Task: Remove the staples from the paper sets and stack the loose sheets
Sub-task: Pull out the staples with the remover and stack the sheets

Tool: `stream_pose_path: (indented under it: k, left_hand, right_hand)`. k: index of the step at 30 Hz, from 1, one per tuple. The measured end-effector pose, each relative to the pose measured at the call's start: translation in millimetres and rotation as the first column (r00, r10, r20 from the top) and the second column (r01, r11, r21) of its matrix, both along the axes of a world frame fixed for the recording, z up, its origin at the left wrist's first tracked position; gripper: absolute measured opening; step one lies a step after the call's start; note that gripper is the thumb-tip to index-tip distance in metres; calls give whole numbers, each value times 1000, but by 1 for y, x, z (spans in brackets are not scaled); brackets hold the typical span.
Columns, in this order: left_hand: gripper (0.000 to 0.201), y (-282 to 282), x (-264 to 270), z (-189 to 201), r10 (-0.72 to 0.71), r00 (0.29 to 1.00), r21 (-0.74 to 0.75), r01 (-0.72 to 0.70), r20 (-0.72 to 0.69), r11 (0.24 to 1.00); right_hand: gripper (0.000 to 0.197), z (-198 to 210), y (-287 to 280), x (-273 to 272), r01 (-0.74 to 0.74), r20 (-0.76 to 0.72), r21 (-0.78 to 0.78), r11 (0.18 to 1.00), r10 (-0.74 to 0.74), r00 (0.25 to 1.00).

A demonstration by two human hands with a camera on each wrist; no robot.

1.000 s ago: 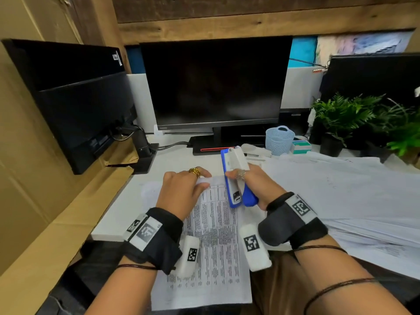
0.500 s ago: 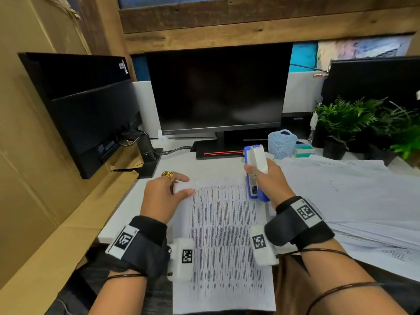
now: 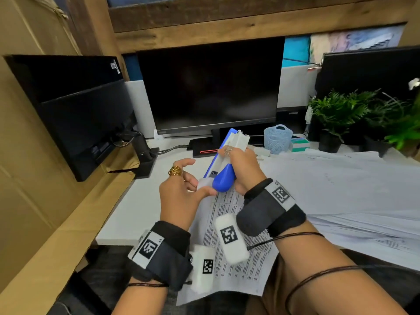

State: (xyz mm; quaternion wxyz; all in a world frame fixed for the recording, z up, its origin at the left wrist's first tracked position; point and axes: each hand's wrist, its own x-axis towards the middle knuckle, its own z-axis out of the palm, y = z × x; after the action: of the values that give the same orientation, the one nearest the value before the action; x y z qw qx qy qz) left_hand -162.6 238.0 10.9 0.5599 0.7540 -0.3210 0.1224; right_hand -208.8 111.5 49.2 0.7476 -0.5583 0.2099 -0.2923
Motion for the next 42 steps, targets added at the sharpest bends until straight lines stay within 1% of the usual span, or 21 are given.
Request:
stream_pose_path:
  k: [2,4,10,14,16,18,20,21,23,24,26,27,28,29,30,31,33,34,35,39,42]
  left_hand:
    - [76,-1,-3,-2,-28,1000,-13,28,-7,1000]
    - [80,-2,-6,-3,-51,999,-11,51,0,999]
    - [78,-3,-13,-3,-107,994,13,107,19,994]
    - [81,-2,-17,-6,-174,982,76,180,-73,981]
    - [71,-1,-20,-9,-191,975,130,205,-113,970]
    - [54,0,-23,-12,-182,979,150,194,-86,970]
    - [48,-2,-26,-15,-179,983,131,184,-45,974]
    - [49,-3,-28,-15,-182,982,114,186,-42,976]
    - [48,-4,-30,-17,-195,979,86,200,-60,976]
    - [45,-5,-30,-17,-200,977,83,206,-67,975]
    - [38,-5,-28,-19,-214,973,114,224,-91,968]
    - [38,-5,-27,-19,-222,969,141,236,-109,961]
    - [40,-4,-26,-20,-222,968,164,240,-118,957]
    - [41,-4,-25,-21,-208,972,172,225,-113,959]
    - [40,-3,-24,-22,-178,979,157,192,-100,969]
    - [37,-2,-23,-22,-144,985,124,155,-91,980]
    - [29,-2,-23,-22,-110,990,67,116,-90,991]
    - [26,-3,-23,-22,-106,990,60,112,-90,992]
    - [24,-4,-23,-22,-109,990,59,114,-90,992]
    - [26,-8,-30,-22,-153,985,41,157,-78,987]
    - [29,-8,-31,-23,-157,987,29,158,-44,987]
  right_hand:
    - [10,-1,1,-1,8,-17,30,1000,-8,1000]
    - [15,-2,2,-1,32,-41,21,999,-31,999]
    - [32,-3,7,1,58,-92,33,998,-55,994]
    - [47,-5,16,0,43,-56,64,997,-39,998]
    - [58,-7,18,-2,36,-46,86,996,-32,998]
    - [67,-10,20,-3,45,-35,98,994,-41,999]
    - [73,-11,21,-5,67,-42,102,993,-63,997]
    - [69,-11,21,-6,74,-43,93,993,-70,997]
    - [49,-10,23,-8,69,-28,50,996,-68,997]
    - [43,-9,22,-10,62,-24,36,997,-61,998]
    - [44,-9,18,-10,86,-29,28,996,-85,996]
    - [49,-9,16,-9,101,-36,36,994,-99,994]
    - [58,-11,12,-8,110,-36,52,993,-108,994]
    - [72,-11,8,-8,112,-40,77,991,-109,993]
    - [80,-12,2,-8,111,-50,94,989,-107,993]
    - [74,-12,-2,-10,115,-37,94,989,-112,993]
    - [36,-11,-7,-17,141,-15,70,988,-140,990]
    - [24,-12,-10,-20,161,-5,70,984,-161,987]
    - [19,-16,-13,-22,183,2,74,980,-183,983]
    - [19,-20,-14,-22,215,45,64,975,-218,975]
    - [23,-20,-14,-18,235,64,52,971,-238,969]
